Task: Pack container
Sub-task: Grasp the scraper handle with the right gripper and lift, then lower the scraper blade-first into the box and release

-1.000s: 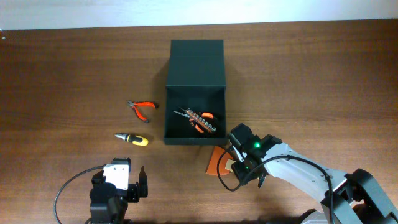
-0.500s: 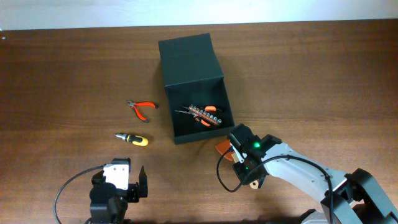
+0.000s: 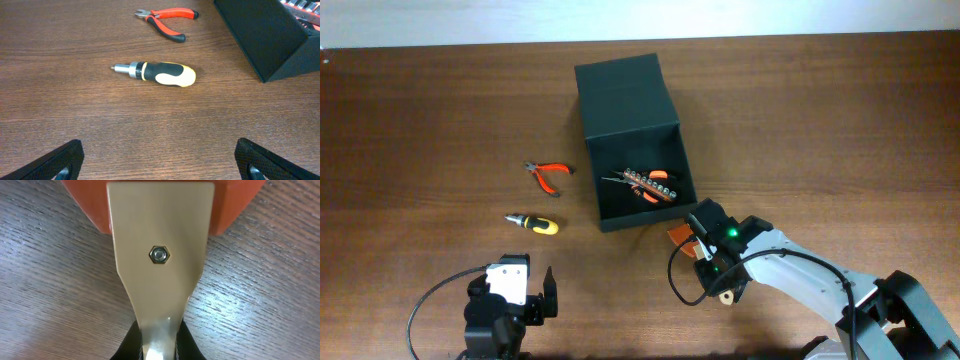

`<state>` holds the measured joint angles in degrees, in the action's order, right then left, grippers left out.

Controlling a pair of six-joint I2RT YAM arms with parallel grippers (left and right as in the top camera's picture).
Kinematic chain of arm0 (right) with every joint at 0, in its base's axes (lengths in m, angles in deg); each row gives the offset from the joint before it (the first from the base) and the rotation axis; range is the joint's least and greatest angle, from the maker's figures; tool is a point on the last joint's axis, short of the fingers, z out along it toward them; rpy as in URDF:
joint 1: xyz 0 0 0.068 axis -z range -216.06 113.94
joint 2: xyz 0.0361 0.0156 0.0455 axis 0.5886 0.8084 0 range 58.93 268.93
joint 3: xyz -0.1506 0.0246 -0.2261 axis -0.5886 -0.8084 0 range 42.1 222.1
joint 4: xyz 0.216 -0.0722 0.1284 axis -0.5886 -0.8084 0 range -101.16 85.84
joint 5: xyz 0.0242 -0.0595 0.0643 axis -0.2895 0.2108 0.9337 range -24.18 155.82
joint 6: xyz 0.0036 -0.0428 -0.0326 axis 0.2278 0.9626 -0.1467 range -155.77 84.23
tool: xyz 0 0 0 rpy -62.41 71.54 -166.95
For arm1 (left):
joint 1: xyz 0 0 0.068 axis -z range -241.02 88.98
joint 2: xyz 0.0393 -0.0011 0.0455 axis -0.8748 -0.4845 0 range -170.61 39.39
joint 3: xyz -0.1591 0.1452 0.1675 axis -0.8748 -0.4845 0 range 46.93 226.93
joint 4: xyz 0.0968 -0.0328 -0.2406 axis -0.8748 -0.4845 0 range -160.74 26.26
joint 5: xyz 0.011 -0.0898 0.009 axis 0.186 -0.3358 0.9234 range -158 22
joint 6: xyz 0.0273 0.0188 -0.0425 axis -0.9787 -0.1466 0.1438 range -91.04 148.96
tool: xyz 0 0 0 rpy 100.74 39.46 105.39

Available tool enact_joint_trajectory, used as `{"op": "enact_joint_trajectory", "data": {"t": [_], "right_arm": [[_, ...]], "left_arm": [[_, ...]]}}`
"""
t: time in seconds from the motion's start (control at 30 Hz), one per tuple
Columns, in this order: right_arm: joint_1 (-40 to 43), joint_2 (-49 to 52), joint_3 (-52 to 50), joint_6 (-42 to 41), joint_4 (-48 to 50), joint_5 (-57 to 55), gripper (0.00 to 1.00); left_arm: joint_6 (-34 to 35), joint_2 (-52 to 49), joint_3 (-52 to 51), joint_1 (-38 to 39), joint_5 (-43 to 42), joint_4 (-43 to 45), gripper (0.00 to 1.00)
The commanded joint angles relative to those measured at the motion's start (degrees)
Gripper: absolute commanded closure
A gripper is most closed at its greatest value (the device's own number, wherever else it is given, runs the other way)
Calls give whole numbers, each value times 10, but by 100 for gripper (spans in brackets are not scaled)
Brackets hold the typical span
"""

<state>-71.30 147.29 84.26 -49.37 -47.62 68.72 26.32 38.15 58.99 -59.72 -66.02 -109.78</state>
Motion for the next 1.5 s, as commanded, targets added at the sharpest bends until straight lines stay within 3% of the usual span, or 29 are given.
{"op": "enact_joint_trajectory", "data": {"t": [0.0,0.53,0.97,1.2,1.47], "right_arm": [[1,8,20,-17,-10,40,96],[-1,-52,87,-17,-141,181,96],[-1,-209,96,-32,-189,263,96],[0,-228,187,-32,-183,182,96],[0,-88,316,77,-178,58,96]], "left_arm": [[-9,5,-5,-3,4,1,1],[-9,5,-5,-3,4,1,1],[-9,5,-5,-3,4,1,1],[-9,5,-5,-3,4,1,1],[-9,5,-5,-3,4,1,1]]}}
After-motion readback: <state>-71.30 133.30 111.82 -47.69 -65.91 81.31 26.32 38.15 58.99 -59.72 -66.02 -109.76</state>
